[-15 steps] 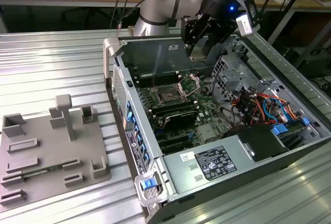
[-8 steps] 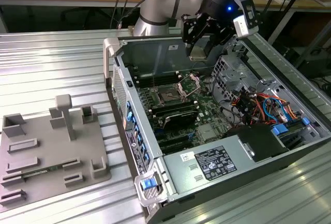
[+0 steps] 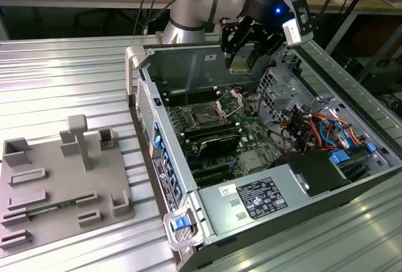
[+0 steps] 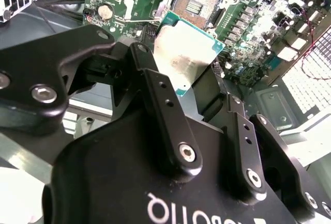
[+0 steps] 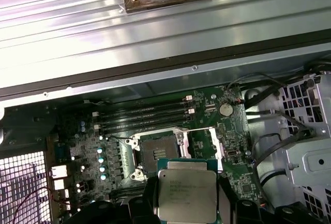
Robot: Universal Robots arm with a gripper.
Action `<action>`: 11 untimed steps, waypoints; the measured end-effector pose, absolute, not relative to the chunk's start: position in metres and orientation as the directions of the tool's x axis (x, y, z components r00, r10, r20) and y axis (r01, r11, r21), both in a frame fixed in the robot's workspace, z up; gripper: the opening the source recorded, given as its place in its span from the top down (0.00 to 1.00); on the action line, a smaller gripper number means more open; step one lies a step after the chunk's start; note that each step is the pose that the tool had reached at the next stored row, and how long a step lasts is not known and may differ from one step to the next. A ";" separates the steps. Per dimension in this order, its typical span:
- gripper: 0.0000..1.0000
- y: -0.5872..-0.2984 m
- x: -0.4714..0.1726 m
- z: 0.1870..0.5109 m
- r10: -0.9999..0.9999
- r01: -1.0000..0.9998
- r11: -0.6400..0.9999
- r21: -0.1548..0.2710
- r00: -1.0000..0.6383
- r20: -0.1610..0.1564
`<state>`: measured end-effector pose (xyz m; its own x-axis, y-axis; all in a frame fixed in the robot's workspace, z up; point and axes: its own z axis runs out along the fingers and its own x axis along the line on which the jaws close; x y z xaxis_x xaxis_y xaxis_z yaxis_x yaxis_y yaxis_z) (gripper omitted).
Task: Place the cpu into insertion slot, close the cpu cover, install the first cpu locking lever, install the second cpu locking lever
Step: 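Place the cpu into insertion slot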
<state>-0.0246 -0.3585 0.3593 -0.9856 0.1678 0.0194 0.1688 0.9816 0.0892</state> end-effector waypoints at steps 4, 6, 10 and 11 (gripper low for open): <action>0.45 -0.359 -0.025 0.359 0.184 0.185 0.979 0.089 -0.983 0.019; 0.45 -0.359 -0.025 0.359 0.195 0.196 0.977 0.089 -0.981 0.019; 0.45 -0.359 -0.025 0.359 0.219 0.220 0.971 0.089 -0.976 0.019; 0.45 -0.358 -0.025 0.359 0.234 0.234 0.968 0.089 -0.972 0.019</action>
